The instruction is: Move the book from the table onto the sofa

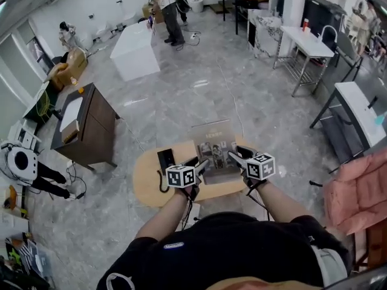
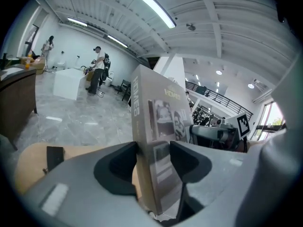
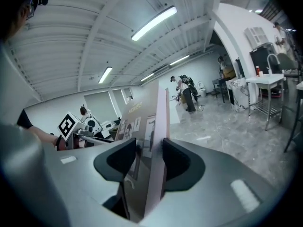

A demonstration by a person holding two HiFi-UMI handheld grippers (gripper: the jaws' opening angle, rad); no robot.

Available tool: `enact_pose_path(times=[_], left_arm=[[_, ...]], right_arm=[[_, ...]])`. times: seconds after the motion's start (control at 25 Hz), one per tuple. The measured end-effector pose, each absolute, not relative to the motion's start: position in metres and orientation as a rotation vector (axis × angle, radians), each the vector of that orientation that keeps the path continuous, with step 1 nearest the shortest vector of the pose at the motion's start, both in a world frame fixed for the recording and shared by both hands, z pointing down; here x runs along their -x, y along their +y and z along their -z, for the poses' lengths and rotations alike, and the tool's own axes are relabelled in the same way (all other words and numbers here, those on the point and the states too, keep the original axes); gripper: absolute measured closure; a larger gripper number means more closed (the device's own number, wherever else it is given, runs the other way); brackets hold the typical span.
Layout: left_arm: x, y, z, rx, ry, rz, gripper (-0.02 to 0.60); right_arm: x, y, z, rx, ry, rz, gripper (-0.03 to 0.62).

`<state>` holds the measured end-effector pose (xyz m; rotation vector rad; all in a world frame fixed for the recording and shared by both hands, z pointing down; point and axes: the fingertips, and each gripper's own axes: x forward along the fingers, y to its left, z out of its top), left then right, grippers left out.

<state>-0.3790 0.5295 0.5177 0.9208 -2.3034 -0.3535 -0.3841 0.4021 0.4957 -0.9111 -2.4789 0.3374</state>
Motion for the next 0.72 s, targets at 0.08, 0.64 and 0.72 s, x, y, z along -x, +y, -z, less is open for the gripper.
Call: enact_pose_path(times=[0.08, 0.64, 0.72], left_arm=[[0.385, 0.486, -0.51, -0.962, -2.302, 0.332, 0.356], [0.385, 0.18, -0.489, -1.331, -2.151, 0.168, 0.362], [0.379, 0.143, -0.489, -1.387, -2.114, 0.141, 0.362]], right_arm=[[0.389, 0.358, -0.488, 0.888, -2.512, -0.349, 0.393], [0.346, 0.055, -0.471, 0.502, -2.717, -0.514, 0.396], [0.332, 0.022, -0.472, 0.434, -2.74, -0.529, 0.398]])
